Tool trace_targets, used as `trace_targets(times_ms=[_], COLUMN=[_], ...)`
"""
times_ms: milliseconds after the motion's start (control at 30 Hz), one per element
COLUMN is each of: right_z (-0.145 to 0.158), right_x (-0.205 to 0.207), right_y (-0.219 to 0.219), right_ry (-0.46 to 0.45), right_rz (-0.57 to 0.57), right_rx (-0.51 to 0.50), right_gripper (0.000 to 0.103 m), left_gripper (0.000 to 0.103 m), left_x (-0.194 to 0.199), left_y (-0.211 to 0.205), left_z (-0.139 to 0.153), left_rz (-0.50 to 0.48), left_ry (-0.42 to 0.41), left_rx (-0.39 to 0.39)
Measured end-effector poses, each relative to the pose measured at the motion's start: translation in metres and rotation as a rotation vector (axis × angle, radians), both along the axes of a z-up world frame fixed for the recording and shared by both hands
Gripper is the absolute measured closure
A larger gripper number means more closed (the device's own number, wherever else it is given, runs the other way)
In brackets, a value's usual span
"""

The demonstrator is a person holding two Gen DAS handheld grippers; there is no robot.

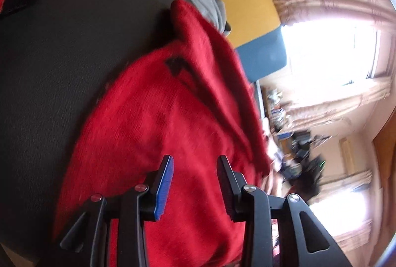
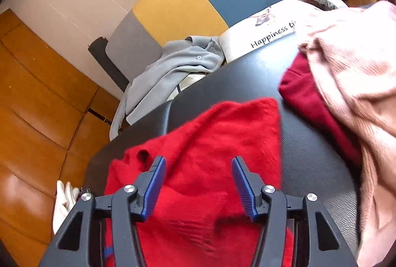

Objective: Fold clothes

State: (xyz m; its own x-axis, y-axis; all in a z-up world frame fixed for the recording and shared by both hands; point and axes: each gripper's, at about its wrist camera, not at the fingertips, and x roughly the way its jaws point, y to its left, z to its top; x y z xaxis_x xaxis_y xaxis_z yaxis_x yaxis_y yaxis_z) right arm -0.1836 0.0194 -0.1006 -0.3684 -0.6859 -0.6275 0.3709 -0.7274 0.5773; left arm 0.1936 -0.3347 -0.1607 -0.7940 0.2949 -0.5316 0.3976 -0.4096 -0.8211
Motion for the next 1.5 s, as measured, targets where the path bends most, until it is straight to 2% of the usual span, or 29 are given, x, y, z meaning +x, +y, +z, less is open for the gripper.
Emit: trace_targets(times_ms=[67, 133, 233, 300, 367, 433, 500, 633, 767, 867, 900, 967, 1033, 1100, 1167, 1233, 1300, 1367, 1400, 1433, 1500], right_z=[-0.007, -0.021, -0.040, -0.047, -0.048, -0.049, -0.051, -0.043, 0.014, 0.081, 0.094, 0.099, 0.070, 0.026, -0.007, -0.030, -0.044, -0.055, -0.059, -0.062, -0.065], right_x=[0.011, 0.013, 0.016, 0.018, 0.020, 0.022, 0.024, 0.029, 0.047, 0.071, 0.075, 0.072, 0.050, 0.026, 0.013, 0.006, -0.001, -0.008, -0.011, -0.013, -0.016], right_y=[0.000, -0.006, -0.018, -0.026, -0.037, -0.044, -0.049, -0.049, -0.060, -0.067, -0.071, -0.081, -0.089, -0.088, -0.080, -0.066, -0.053, -0.042, -0.037, -0.033, -0.031], right_ry=[0.022, 0.002, -0.077, -0.098, -0.090, -0.070, -0.048, 0.022, 0.239, 0.495, 0.549, 0.583, 0.475, 0.341, 0.251, 0.173, 0.104, 0.038, 0.006, -0.021, -0.049], right_rz=[0.047, 0.108, 0.181, 0.219, 0.254, 0.257, 0.251, 0.229, 0.288, 0.313, 0.314, 0.302, 0.265, 0.209, 0.163, 0.120, 0.090, 0.068, 0.065, 0.063, 0.061], right_rx=[0.035, 0.050, -0.009, -0.052, -0.068, -0.035, 0.000, 0.060, 0.101, 0.060, 0.063, 0.104, 0.161, 0.238, 0.259, 0.246, 0.188, 0.118, 0.078, 0.041, -0.002], right_gripper=[0.042, 0.039, 0.040, 0.041, 0.049, 0.071, 0.087, 0.093, 0.094, 0.095, 0.095, 0.095, 0.095, 0.095, 0.095, 0.094, 0.091, 0.089, 0.079, 0.062, 0.053], left_gripper=[0.066, 0.066, 0.066, 0.065, 0.064, 0.063, 0.063, 0.062, 0.062, 0.062, 0.061, 0.061, 0.061, 0.061, 0.060, 0.059, 0.057, 0.055, 0.055, 0.054, 0.053], left_x=[-0.004, -0.009, -0.016, -0.031, -0.047, -0.063, -0.076, -0.096, -0.101, -0.099, -0.098, -0.095, -0.089, -0.082, -0.068, -0.056, -0.047, -0.044, -0.044, -0.044, -0.050], left_y=[-0.005, -0.009, -0.007, -0.004, 0.000, 0.005, 0.013, 0.032, 0.038, 0.033, 0.028, 0.016, 0.002, -0.012, -0.029, -0.043, -0.054, -0.060, -0.062, -0.063, -0.064], left_z=[0.003, 0.005, 0.010, 0.026, 0.043, 0.058, 0.066, 0.066, 0.057, 0.050, 0.045, 0.032, 0.019, 0.007, -0.004, -0.012, -0.019, -0.020, -0.021, -0.021, -0.022], left_rz=[0.017, 0.025, 0.002, -0.043, -0.091, -0.138, -0.174, -0.242, -0.276, -0.263, -0.249, -0.206, -0.150, -0.091, -0.010, 0.063, 0.125, 0.155, 0.166, 0.176, 0.200], left_ry=[0.010, 0.013, -0.005, 0.011, 0.033, 0.054, 0.060, 0.040, 0.016, 0.015, 0.010, -0.002, -0.019, -0.033, -0.020, 0.018, 0.072, 0.112, 0.131, 0.142, 0.142], left_rx=[0.011, 0.016, -0.007, -0.051, -0.095, -0.131, -0.148, -0.176, -0.183, -0.158, -0.144, -0.086, -0.026, 0.032, 0.098, 0.170, 0.253, 0.297, 0.314, 0.328, 0.337])
